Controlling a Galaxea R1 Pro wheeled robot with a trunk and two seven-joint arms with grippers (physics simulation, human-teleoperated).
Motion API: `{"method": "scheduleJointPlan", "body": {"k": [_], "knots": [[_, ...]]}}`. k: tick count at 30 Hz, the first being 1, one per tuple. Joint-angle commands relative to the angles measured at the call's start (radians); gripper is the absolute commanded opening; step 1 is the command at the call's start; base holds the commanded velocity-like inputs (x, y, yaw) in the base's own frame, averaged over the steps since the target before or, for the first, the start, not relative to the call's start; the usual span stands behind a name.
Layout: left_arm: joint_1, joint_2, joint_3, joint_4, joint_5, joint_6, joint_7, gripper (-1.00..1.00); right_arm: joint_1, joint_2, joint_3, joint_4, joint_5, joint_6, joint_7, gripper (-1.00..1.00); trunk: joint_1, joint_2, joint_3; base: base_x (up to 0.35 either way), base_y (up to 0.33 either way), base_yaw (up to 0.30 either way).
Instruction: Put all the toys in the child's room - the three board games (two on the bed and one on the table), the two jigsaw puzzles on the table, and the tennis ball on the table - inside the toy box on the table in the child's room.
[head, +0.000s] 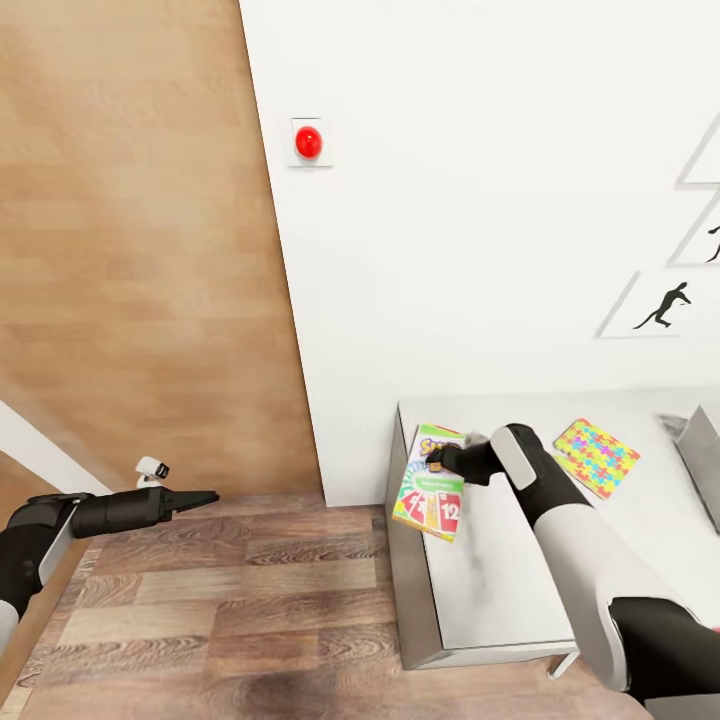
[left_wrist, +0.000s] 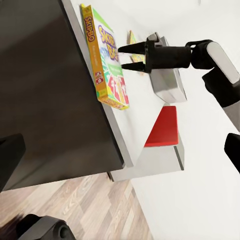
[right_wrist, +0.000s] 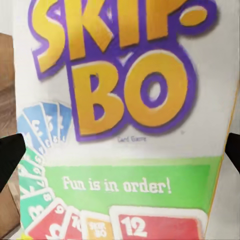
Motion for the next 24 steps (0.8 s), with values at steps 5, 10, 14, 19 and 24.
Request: {"method": "scheduleJointPlan", "body": {"k": [5,10,14,19,24], "knots": [[-0.001,0.000,-0.001,0.000,0.000,0.011,-0.003,1.00,0.025,-0.027,-0.004,-0.138,-0.020,0.046,-0.009,1.00,0.001,-0.002,-0.002,0.000,0.000,0.000],[-0.001,0.000,-0.002,0.000,0.000,0.011,-0.003,1.00,0.033,-0.041,-0.010,-0.273,-0.025,0.093,-0.009,1.00,0.001,-0.002,-0.002,0.000,0.000,0.000],[-0.001,0.000,-0.002,0.000,0.000,0.011,-0.003,1.00,0.037,-0.043,-0.012,-0.317,-0.026,0.093,-0.009,1.00,0.001,-0.002,-0.002,0.000,0.000,0.000],[-0.001,0.000,-0.002,0.000,0.000,0.011,-0.003,1.00,0.058,-0.058,-0.012,-0.344,-0.042,0.093,-0.008,1.00,0.001,-0.002,-0.002,0.000,0.000,0.000],[-0.001,0.000,-0.002,0.000,0.000,0.011,-0.003,1.00,0.190,-0.119,-0.012,-0.523,-0.198,0.093,0.079,1.00,0.001,-0.002,-0.002,0.000,0.000,0.000]]}}
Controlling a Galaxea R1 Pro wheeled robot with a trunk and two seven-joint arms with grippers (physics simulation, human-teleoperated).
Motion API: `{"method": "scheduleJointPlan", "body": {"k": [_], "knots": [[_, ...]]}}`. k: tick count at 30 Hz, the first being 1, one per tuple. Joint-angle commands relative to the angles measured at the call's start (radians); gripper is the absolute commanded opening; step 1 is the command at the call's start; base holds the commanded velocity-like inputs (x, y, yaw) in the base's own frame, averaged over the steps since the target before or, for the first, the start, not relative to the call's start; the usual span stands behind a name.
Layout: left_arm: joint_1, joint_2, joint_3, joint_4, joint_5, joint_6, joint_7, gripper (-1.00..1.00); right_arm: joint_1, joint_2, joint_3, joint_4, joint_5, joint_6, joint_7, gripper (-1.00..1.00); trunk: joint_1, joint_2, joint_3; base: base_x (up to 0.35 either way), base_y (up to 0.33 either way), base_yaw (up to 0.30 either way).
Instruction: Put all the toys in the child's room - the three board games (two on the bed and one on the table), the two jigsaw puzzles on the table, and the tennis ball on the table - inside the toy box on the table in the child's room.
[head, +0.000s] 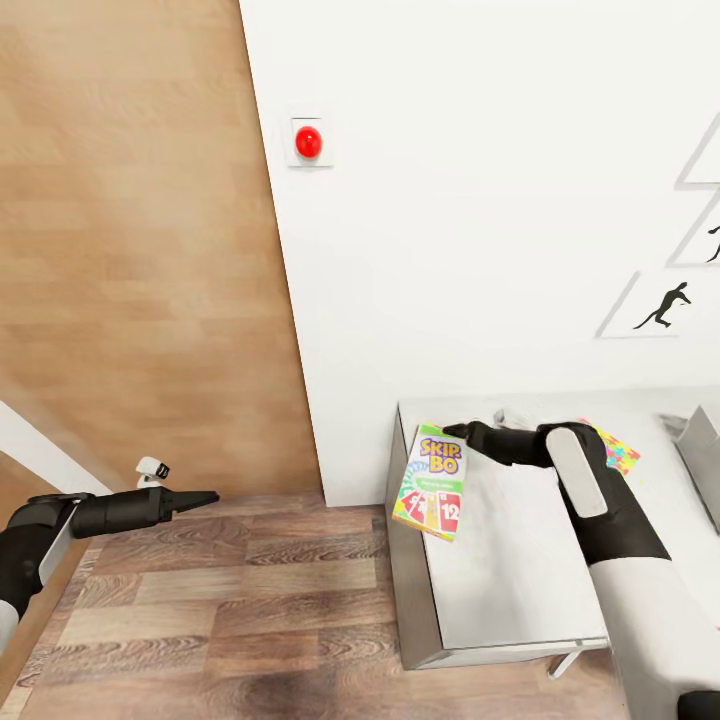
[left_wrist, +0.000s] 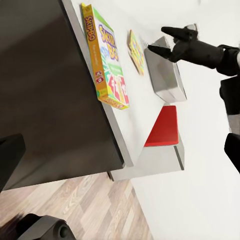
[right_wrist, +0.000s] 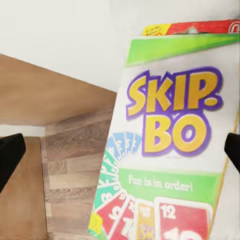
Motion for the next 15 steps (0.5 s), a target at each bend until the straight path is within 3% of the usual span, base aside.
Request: {"method": "scheduleJointPlan", "body": {"k": [1,2,3,4,6,10,15], "knots": [[-0.001,0.000,0.000,0.000,0.000,0.011,-0.003,1.00,0.033,-0.012,-0.001,-0.039,-0.045,0.004,0.015,1.00,0.001,-0.002,-0.002,0.000,0.000,0.000],[-0.001,0.000,0.000,0.000,0.000,0.011,-0.003,1.00,0.102,-0.036,-0.001,-0.116,-0.111,0.004,0.069,1.00,0.001,-0.002,-0.002,0.000,0.000,0.000],[-0.001,0.000,0.000,0.000,0.000,0.011,-0.003,1.00,0.138,-0.048,-0.001,-0.153,-0.142,0.004,0.099,1.00,0.001,-0.002,-0.002,0.000,0.000,0.000],[-0.001,0.000,-0.001,0.000,0.000,0.011,-0.003,1.00,0.211,-0.070,-0.004,-0.219,-0.198,0.004,0.158,1.00,0.001,-0.002,-0.002,0.000,0.000,0.000],[-0.001,-0.001,-0.001,0.000,0.000,0.011,-0.003,1.00,0.318,-0.094,-0.019,-0.284,-0.256,0.004,0.247,1.00,0.001,-0.002,-0.002,0.000,0.000,0.000],[-0.001,-0.002,-0.001,0.000,-0.001,0.011,-0.002,1.00,0.446,-0.106,-0.064,-0.323,-0.293,-0.026,0.361,1.00,0.001,-0.002,-0.002,0.000,0.000,0.000],[-0.001,-0.010,0.000,0.000,-0.001,0.011,0.000,1.00,0.579,-0.114,-0.104,-0.341,-0.309,-0.120,0.516,1.00,0.001,-0.002,-0.002,0.000,0.000,0.000]]}}
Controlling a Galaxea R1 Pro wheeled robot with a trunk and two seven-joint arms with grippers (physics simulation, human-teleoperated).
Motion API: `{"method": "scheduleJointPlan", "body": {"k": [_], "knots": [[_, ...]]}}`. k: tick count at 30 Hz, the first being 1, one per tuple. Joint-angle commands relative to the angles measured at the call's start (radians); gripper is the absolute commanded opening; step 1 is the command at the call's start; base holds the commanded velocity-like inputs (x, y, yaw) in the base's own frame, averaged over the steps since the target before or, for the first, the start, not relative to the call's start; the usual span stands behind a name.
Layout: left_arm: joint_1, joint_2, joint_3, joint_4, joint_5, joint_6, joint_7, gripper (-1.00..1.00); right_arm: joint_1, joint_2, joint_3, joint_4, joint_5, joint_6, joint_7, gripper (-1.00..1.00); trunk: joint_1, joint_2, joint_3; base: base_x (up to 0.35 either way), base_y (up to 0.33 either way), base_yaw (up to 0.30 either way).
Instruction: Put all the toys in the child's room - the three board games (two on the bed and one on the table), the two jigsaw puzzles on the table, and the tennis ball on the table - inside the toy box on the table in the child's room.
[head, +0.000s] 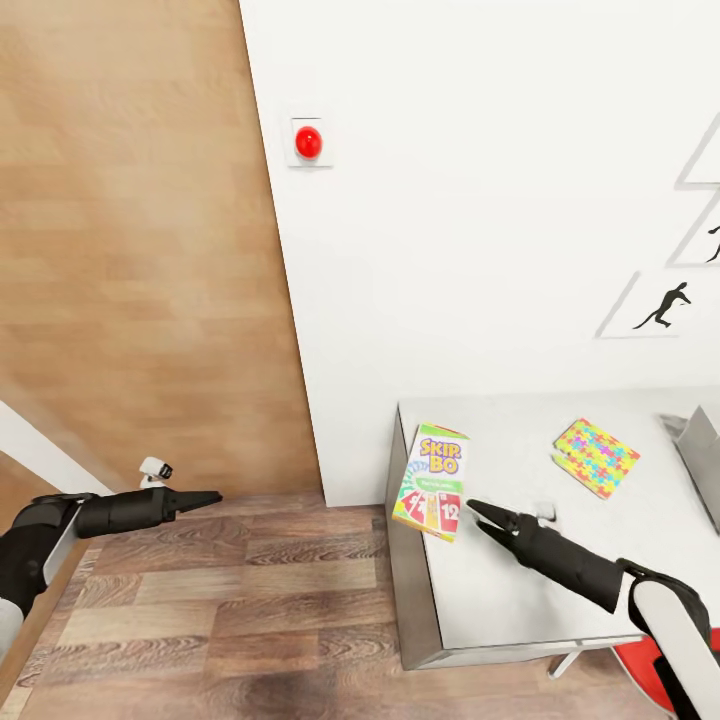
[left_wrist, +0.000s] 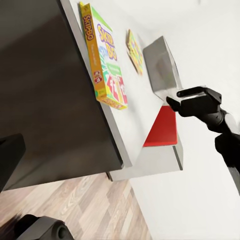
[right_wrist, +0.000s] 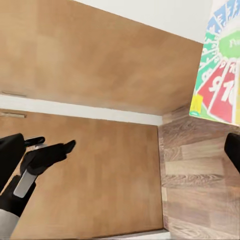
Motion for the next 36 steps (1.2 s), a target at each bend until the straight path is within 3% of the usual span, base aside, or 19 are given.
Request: {"method": "scheduleJointPlan", "body": {"k": [1,9,10,14,18,24,36], "knots": [[-0.001,-0.001,0.000,0.000,0.000,0.011,-0.003,1.00,0.022,-0.002,-0.005,-0.002,0.003,-0.016,0.040,1.00,0.001,-0.002,-0.002,0.000,0.000,0.000],[-0.001,-0.021,-0.001,0.000,-0.001,0.012,0.034,1.00,0.112,-0.011,-0.023,-0.011,0.016,-0.124,0.285,1.00,0.001,-0.002,-0.002,0.000,0.000,0.000],[-0.001,-0.033,-0.001,0.000,0.000,0.012,0.057,1.00,0.119,-0.011,-0.024,-0.011,0.035,-0.135,0.324,1.00,0.001,-0.002,-0.002,0.000,0.000,0.000],[-0.001,-0.069,0.001,0.000,0.002,0.014,0.130,1.00,0.127,-0.011,-0.030,-0.012,0.099,-0.149,0.379,1.00,0.001,-0.002,-0.002,0.027,0.000,0.000],[-0.003,-0.105,0.001,0.008,0.002,0.015,0.202,1.00,0.130,-0.010,-0.045,-0.011,0.133,-0.152,0.395,1.00,0.001,-0.002,-0.002,0.177,0.000,0.000],[-0.010,-0.151,0.003,0.068,0.005,0.011,0.305,1.00,0.131,-0.010,-0.074,-0.010,0.151,-0.153,0.408,1.00,0.001,-0.002,-0.002,0.240,0.000,0.000],[-0.013,-0.166,0.003,0.098,0.002,0.008,0.338,1.00,0.132,-0.010,-0.100,-0.009,0.157,-0.153,0.443,1.00,0.001,-0.002,-0.002,0.086,0.000,0.000]]}}
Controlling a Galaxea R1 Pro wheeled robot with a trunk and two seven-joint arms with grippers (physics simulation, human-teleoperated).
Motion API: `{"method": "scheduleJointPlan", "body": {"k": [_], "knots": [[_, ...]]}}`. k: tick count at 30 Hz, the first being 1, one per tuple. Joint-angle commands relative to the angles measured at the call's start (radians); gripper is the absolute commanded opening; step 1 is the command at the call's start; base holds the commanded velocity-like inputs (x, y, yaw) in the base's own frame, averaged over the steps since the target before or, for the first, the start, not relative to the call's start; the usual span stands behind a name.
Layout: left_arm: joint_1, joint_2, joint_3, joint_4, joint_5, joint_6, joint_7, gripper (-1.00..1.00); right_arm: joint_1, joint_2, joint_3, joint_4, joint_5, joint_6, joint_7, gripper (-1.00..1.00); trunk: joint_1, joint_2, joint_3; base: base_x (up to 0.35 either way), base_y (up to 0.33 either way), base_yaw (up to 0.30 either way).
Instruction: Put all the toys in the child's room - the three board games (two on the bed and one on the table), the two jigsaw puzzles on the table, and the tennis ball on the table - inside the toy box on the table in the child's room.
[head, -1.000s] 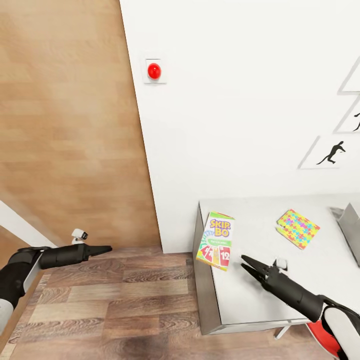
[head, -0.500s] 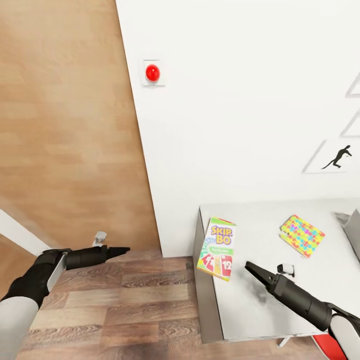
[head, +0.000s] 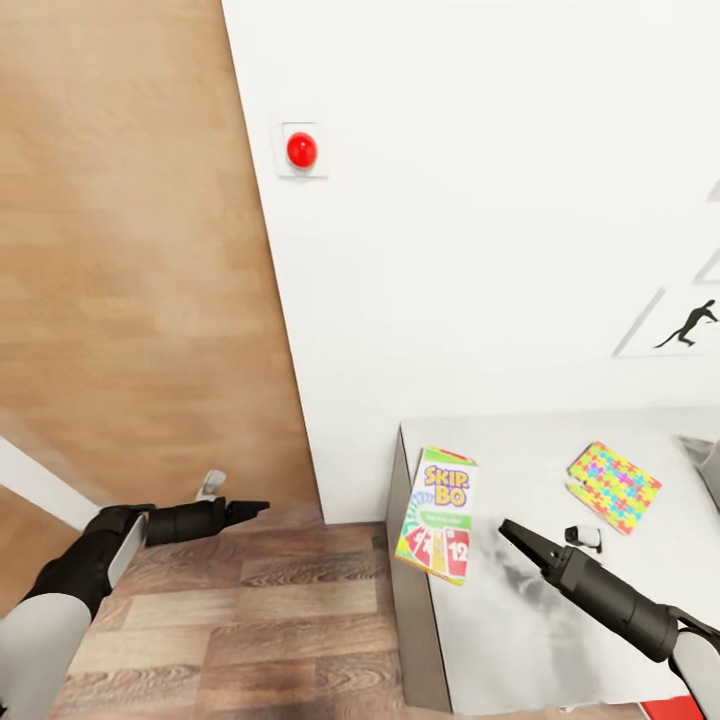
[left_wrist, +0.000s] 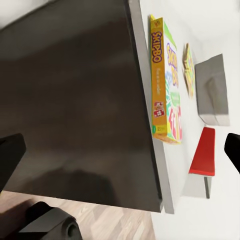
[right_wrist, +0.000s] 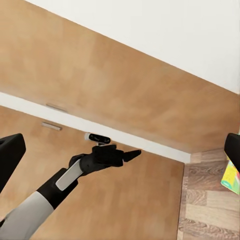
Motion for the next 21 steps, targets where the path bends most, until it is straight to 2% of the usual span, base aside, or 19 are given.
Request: {"method": "scheduleJointPlan", "body": {"k": [1,8,21], "knots": [[-0.001,0.000,0.000,0.000,0.003,0.008,-0.001,1.00,-0.001,0.000,-0.001,0.000,-0.003,0.006,0.001,1.00,0.001,-0.002,-0.002,0.194,-0.005,0.000],[-0.001,-0.021,-0.001,0.002,0.002,0.009,0.005,1.00,-0.001,0.000,-0.004,0.000,-0.003,0.006,0.004,1.00,0.001,-0.002,0.001,0.178,-0.038,-0.068],[-0.001,-0.028,-0.001,0.002,0.001,0.010,-0.001,1.00,-0.001,0.000,-0.005,0.000,-0.003,0.006,0.005,1.00,0.001,-0.002,0.014,0.025,-0.006,-0.169]]}}
